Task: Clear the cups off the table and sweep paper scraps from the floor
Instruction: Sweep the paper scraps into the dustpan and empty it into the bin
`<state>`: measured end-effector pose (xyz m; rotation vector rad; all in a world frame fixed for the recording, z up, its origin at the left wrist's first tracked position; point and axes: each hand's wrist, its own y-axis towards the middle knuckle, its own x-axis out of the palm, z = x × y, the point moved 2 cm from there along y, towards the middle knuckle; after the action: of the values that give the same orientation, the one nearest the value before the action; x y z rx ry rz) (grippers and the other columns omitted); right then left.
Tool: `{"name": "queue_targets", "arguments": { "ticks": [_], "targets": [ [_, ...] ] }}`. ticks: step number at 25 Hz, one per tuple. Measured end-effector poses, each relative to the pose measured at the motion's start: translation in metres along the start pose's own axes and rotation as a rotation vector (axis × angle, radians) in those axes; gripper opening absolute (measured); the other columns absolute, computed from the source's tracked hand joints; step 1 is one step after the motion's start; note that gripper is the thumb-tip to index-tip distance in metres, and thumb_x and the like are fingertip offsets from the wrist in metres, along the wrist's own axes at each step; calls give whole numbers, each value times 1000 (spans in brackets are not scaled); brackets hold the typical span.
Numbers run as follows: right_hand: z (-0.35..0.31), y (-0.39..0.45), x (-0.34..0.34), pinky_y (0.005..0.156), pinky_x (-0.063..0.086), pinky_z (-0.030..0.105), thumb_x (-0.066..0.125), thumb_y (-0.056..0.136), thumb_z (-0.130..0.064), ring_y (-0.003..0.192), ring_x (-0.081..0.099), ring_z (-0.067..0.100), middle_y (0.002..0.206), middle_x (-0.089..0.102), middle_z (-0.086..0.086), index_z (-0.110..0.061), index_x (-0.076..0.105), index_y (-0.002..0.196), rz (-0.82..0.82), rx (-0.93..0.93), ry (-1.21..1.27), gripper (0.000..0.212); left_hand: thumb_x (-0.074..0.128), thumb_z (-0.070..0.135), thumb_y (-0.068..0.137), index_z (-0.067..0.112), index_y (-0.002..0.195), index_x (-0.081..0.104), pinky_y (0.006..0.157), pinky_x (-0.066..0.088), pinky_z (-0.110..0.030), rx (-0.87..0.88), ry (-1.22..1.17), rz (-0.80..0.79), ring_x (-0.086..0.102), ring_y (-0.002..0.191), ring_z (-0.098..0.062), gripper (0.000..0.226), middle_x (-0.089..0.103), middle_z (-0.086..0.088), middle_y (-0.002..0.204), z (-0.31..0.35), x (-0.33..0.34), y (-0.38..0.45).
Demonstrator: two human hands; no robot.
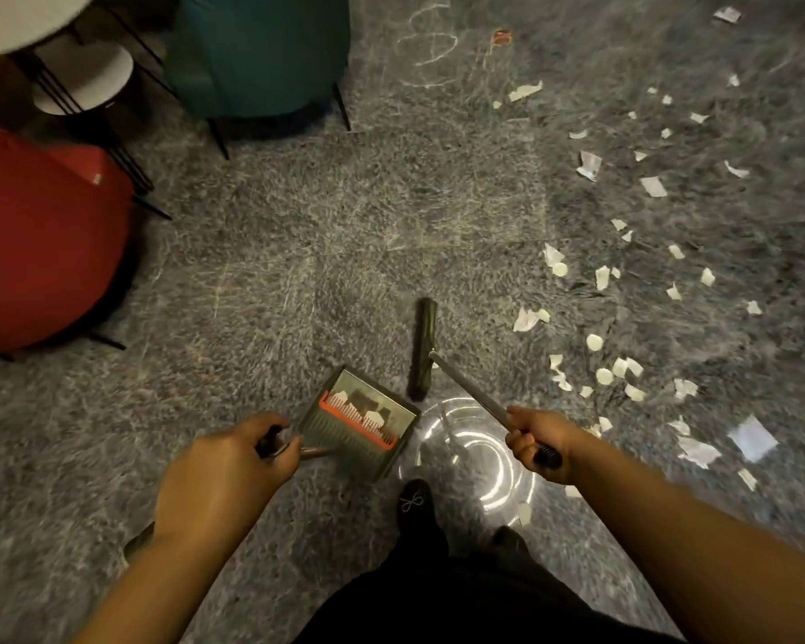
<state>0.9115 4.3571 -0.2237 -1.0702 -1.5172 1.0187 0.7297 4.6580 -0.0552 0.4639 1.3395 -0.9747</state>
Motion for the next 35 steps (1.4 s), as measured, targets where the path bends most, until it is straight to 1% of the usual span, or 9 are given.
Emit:
{"name": "queue_targets", "arguments": {
  "ticks": [5,8,11,15,17,21,28,32,35],
  "targets": [
    [2,-18,-37,28,24,10,36,102,-13,31,31,3,56,36,1,-23,34,142,139,-43,70,41,71,41,83,32,108,69,43,48,-31,95,-33,-47,57,51,-15,27,71,4,76,20,6,38],
    [7,-33,-66,28,24,9,36,102,-15,30,31,3,55,37,1,-19,36,140,217,-53,96,38,72,39,83,29,108,70,37,43,-31,192,-64,-51,51,45,-10,27,66,8,67,44,11,54],
    [6,-46,-92,29,24,8,36,101,-15,29,31,4,58,37,2,-27,43,125,279,-45,128,27,73,38,83,27,114,69,36,24,-21,268,-61,-39,39,41,-1,34,46,21,55,70,15,69],
    [-2,-59,-113,29,27,9,38,100,-15,28,31,5,46,39,0,-14,45,92,263,-24,212,10,76,37,80,25,111,71,41,25,-18,330,-104,-10,36,44,-4,34,68,9,69,100,16,82],
    [-9,-66,-115,29,27,8,37,101,-14,28,31,5,45,37,-1,-20,45,102,225,-69,315,10,77,35,79,24,111,72,42,29,-18,363,-117,-9,39,47,-8,34,72,5,76,113,17,88],
    [-26,-74,-123,30,27,10,34,102,-9,31,31,5,59,34,2,-24,37,139,229,-170,342,40,77,35,79,24,111,72,41,28,-18,424,-99,-20,39,45,-5,33,71,6,73,150,25,105],
    [-94,-70,-151,34,25,13,39,101,-7,35,31,8,60,39,6,-20,28,147,317,-271,136,50,70,47,83,33,113,68,54,53,-33,506,27,-154,65,67,-18,34,72,6,83,236,37,165],
    [-129,-79,-196,34,25,11,39,100,-8,33,30,7,57,38,5,-7,45,130,342,-254,130,30,65,50,85,35,115,66,58,53,-30,568,100,-179,66,75,-18,34,73,7,88,300,55,201],
    [-139,-89,-230,33,26,13,40,100,-7,32,30,9,50,38,4,-11,54,108,364,-260,155,16,61,55,85,37,117,64,58,50,-28,647,186,-217,67,78,-19,37,72,6,88,344,74,221]
  ]
}}
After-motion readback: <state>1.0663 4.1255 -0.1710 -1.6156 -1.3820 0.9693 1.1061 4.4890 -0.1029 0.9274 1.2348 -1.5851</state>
